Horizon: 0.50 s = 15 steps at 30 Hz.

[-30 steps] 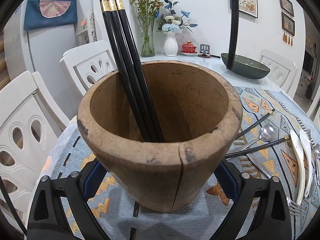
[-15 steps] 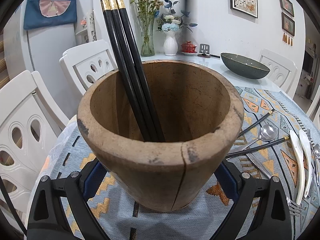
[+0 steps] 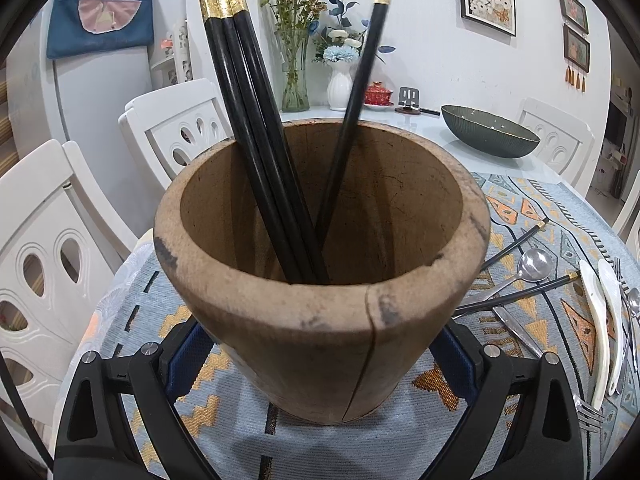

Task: Organize utensils
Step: 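Raise the chopstick with the right gripper and drop it into the holder, then move the open right gripper back over the utensils on the cloth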

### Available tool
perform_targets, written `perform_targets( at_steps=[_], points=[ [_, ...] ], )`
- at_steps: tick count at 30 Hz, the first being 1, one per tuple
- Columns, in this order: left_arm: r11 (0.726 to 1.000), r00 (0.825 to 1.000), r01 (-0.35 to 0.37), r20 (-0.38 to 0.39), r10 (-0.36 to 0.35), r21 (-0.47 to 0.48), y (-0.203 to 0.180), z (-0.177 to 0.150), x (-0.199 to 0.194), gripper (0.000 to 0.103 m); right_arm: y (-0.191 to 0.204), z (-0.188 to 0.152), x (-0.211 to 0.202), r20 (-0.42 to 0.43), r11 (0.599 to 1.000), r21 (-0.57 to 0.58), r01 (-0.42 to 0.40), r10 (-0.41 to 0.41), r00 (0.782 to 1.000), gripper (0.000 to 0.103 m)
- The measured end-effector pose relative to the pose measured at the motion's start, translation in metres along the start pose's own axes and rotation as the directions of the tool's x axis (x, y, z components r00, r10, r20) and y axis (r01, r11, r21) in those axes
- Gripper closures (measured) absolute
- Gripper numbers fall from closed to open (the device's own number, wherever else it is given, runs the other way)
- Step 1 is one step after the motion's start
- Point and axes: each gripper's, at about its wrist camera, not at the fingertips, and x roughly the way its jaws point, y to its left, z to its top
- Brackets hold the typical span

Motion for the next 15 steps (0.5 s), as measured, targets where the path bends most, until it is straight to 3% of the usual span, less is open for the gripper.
perform_targets(
  at_steps=[5, 8, 15],
  points=[
    [1.0, 1.0, 0.0, 0.0, 0.0, 0.0, -0.001, -0.001, 0.0, 0.005, -0.019, -0.005, -0.001, -0.021, 0.997, 0.071, 0.016, -0.015, 1.0, 0.093],
    [1.0, 1.0, -0.001, 0.0, 0.001, 0.0, 0.0, 0.0, 0.0, 0.005, -0.033, -0.012, 0.001, -0.049, 0.991, 0.126, 0.034, -0.028, 0.998, 0.086],
    [1.0, 1.0, 0.001, 0.0, -0.001, -0.001, 0.0, 0.0, 0.0, 0.005, -0.072, -0.045, 0.019, -0.17, 0.953, 0.293, 0.083, -0.033, 0.985, 0.084]
  ],
)
